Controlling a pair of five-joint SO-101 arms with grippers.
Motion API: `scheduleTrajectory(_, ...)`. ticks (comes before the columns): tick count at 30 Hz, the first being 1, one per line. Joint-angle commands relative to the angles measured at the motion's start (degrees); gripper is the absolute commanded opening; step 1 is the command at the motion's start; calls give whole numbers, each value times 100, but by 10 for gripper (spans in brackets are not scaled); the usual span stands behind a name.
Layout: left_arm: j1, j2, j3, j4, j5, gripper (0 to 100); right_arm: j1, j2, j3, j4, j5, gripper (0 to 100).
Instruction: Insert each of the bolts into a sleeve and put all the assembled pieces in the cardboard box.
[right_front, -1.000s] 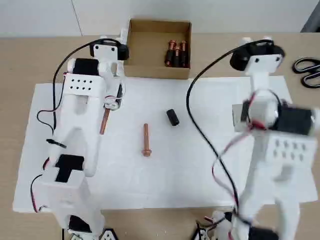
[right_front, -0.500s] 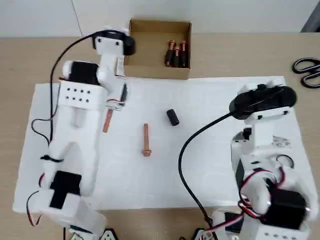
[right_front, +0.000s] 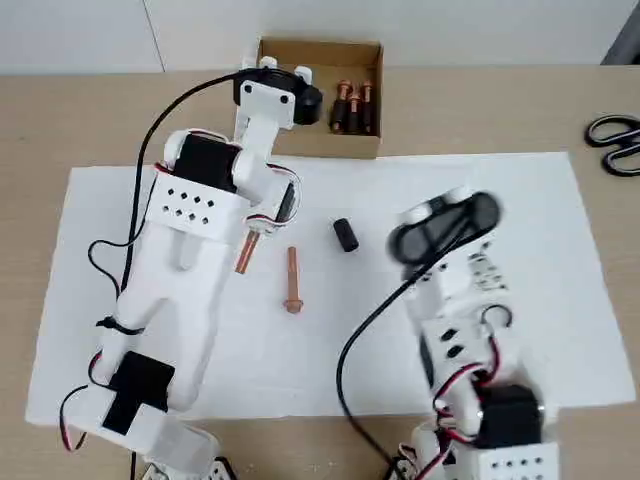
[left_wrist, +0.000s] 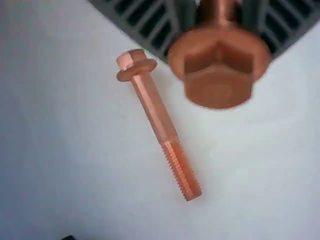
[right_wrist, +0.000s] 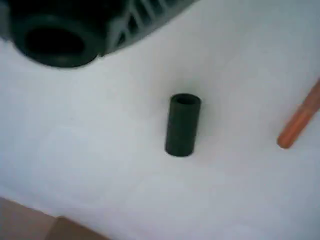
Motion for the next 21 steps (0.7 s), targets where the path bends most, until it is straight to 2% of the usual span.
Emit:
scheduleTrajectory(1,53,-360,-101,97,132,6,-374,-681,624,-664,-35,4)
scheduleTrajectory(5,53,-360,-259,97,141,6,-602,-1534,1574,-1429,-79,4)
scheduleTrajectory(9,62,-360,-330,97,167,6,-646,-2281,2673,-2229,-870,4)
scheduleTrajectory(16,44,-360,-347,-246,1741,6,-681,-2422,3701,-2985,-1732,4)
scheduleTrajectory(21,62,-791,-778,-721,1996,6,-1147,-2422,3815,-3029,-1934,3)
